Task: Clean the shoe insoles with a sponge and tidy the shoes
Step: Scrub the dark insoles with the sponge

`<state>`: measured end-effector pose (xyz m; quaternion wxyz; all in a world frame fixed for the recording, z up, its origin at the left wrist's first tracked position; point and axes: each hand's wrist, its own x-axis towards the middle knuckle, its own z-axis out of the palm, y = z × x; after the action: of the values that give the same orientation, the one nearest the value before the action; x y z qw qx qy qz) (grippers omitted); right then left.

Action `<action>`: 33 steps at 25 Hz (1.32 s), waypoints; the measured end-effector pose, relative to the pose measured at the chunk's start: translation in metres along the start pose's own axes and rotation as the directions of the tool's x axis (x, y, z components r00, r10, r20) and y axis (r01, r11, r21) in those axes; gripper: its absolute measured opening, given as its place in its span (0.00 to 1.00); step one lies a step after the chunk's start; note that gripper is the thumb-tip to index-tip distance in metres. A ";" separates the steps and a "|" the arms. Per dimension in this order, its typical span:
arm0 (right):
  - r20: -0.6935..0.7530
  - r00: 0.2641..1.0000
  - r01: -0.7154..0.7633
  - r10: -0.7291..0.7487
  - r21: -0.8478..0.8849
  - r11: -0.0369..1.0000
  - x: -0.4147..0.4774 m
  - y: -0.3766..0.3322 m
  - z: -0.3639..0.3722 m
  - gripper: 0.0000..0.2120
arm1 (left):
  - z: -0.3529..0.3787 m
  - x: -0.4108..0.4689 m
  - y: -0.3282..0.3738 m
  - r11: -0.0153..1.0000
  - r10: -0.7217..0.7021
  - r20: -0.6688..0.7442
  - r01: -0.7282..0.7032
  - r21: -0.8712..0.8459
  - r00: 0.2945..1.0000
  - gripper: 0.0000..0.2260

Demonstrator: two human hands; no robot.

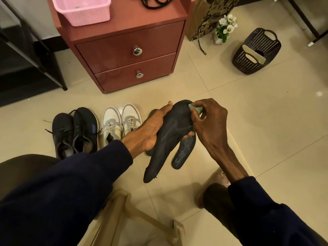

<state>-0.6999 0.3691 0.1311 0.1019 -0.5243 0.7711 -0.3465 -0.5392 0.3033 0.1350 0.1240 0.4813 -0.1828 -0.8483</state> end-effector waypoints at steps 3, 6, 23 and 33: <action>0.116 0.992 0.043 -0.054 0.095 0.995 -0.003 -0.012 0.005 0.06 | -0.003 -0.001 0.002 1.000 0.011 -0.012 -0.011 -0.016 1.000 0.22; 0.051 0.999 0.009 -0.013 0.063 0.998 0.004 -0.008 0.000 0.05 | -0.001 -0.002 0.001 1.000 -0.010 0.023 0.010 -0.003 1.000 0.25; 0.174 0.977 0.103 -0.124 0.124 0.987 -0.016 -0.024 0.017 0.07 | -0.011 0.009 -0.005 0.999 -0.054 0.009 0.054 -0.006 0.999 0.22; 0.165 0.977 0.124 -0.136 0.087 0.989 -0.025 -0.029 0.016 0.07 | -0.009 0.005 -0.002 0.993 -0.071 -0.031 0.074 0.089 0.997 0.21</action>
<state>-0.6593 0.3777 0.1327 0.1642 -0.5971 0.7099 -0.3355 -0.5338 0.3013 0.1265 0.0737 0.5046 -0.2017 -0.8362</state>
